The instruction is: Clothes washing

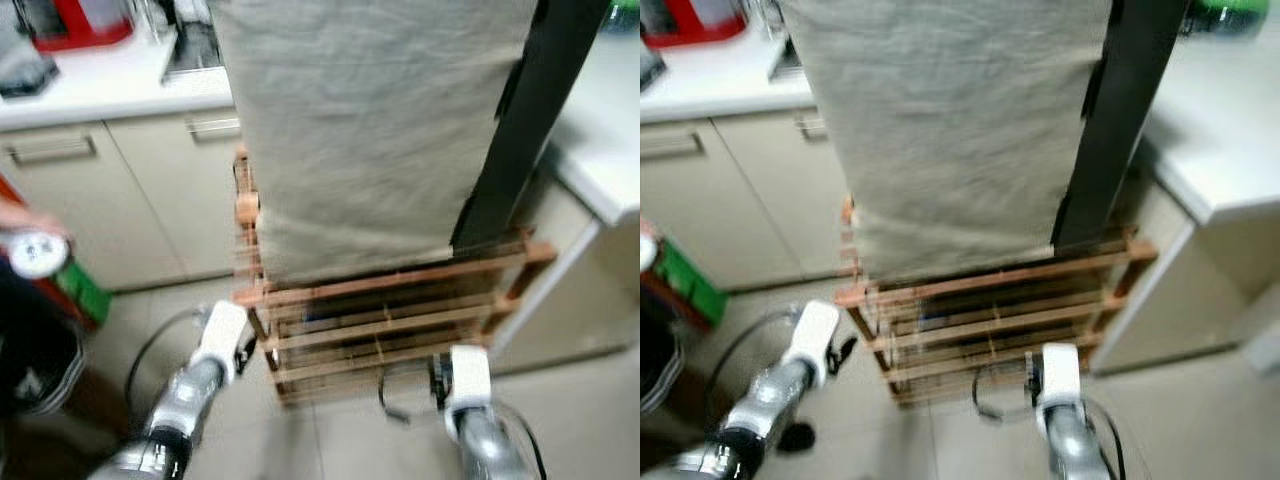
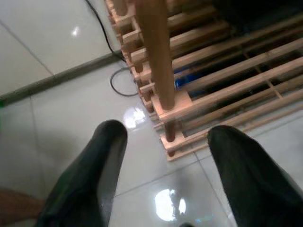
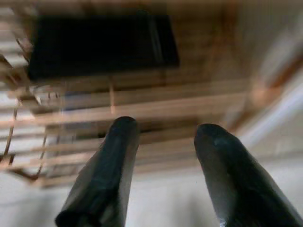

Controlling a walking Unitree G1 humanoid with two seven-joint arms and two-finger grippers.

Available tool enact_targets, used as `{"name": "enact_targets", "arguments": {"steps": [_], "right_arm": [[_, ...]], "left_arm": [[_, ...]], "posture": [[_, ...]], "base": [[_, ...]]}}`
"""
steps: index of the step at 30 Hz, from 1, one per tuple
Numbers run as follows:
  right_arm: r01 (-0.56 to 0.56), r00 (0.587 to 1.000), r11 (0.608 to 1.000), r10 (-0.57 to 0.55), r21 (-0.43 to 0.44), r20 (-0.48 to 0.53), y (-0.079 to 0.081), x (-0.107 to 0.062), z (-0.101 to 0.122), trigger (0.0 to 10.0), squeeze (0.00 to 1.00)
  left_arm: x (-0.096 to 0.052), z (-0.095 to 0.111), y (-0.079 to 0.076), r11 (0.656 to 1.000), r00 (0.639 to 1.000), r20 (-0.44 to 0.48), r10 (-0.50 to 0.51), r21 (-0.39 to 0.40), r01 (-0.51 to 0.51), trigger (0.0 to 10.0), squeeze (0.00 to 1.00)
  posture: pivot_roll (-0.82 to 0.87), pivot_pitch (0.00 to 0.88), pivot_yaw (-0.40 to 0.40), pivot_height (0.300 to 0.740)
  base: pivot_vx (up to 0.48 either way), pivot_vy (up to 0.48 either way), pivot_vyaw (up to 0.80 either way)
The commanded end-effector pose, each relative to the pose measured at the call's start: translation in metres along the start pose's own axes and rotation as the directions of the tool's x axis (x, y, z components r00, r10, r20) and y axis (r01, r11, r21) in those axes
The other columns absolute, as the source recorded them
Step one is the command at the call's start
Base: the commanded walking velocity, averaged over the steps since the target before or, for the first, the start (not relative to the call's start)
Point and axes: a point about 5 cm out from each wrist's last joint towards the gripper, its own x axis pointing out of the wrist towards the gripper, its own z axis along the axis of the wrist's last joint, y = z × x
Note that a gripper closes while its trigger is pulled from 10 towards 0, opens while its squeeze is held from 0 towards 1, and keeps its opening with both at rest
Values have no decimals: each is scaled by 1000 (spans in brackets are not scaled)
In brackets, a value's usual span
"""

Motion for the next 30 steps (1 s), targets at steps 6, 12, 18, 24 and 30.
{"name": "enact_targets", "arguments": {"steps": [6, 12, 18, 24, 30], "right_arm": [[-120, 980, 993, 121, -12, 159, -1, -15, 30, 10000, 1000], [-118, 960, 991, 99, 59, 261, -5, -34, 56, 10000, 1000], [-150, 958, 981, 114, 121, 262, 1, -43, 67, 10000, 1000], [-169, 933, 980, 124, 109, 337, 3, -56, 91, 10000, 1000], [-86, 945, 986, 34, 145, 325, -5, -61, 97, 10000, 1000]], "left_arm": [[-21, 16, 4, 999, 980, 197, 29, 17, -33, 10000, 1000], [-54, 53, 6, 994, 923, 369, 107, -38, -101, 10000, 1000], [-68, 82, 5, 993, 889, 444, 110, -79, -83, 10000, 1000], [-78, 123, 5, 992, 848, 521, 95, -123, -36, 10000, 1000], [-77, 138, -9, 995, 847, 531, -12, -75, 61, 10000, 1000]], "posture": [[-77, 0, -79, 740], [-54, 0, -102, 740], [-53, 0, -102, 740], [-67, 0, -59, 740], [-78, 0, -35, 740]], "base": [[0, 0, 0], [0, 0, 0], [0, 0, 0], [0, 0, 0], [0, 0, -267]]}}
